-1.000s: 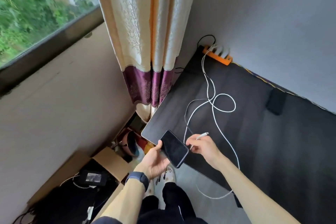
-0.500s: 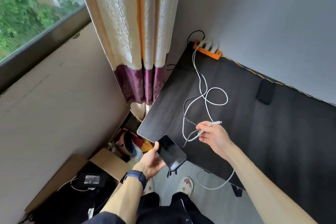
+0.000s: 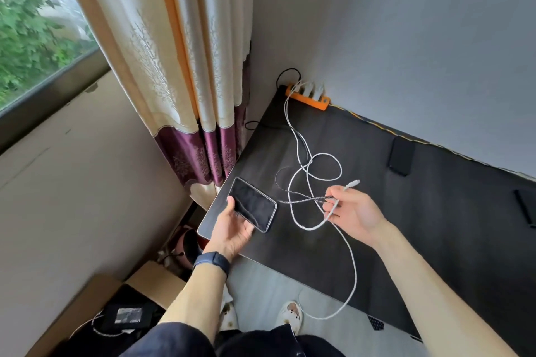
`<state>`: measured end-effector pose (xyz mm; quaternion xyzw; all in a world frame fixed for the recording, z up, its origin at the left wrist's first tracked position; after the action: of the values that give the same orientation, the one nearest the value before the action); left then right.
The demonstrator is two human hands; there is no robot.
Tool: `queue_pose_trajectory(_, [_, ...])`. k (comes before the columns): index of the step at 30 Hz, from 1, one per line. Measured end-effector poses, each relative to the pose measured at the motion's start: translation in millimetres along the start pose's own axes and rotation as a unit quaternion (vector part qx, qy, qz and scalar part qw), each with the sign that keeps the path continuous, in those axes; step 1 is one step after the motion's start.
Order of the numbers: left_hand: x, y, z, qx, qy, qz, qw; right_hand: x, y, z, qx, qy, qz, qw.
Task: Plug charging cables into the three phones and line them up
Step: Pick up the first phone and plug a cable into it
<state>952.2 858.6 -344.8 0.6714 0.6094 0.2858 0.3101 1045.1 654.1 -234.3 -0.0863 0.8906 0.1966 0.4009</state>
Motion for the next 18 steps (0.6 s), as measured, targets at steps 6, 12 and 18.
queue_pose_trajectory(6, [49, 8, 2, 0.103, 0.120, 0.203, 0.966, 23, -84, 11, 0.222, -0.033, -0.356, 0.907])
queue_pose_trajectory(12, [50, 21, -7, 0.120, 0.138, 0.430, 0.884, 77, -94, 12, 0.200, 0.046, -0.579, 0.789])
queue_pose_trajectory(18, [23, 43, -4, 0.059, 0.179, 0.769, 0.611, 78, -66, 34, 0.196, 0.076, -0.543, 0.813])
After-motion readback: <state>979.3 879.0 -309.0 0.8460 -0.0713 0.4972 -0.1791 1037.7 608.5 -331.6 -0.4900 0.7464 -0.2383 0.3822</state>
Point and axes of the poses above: each hand's wrist, its own z-axis towards the middle knuckle, its own y-axis out of the palm, x = y × z, the point moved 7 cm from there along z, towards the middle knuckle, and after that the axes turned 3 degrees about -z, right-handed, at the moved point
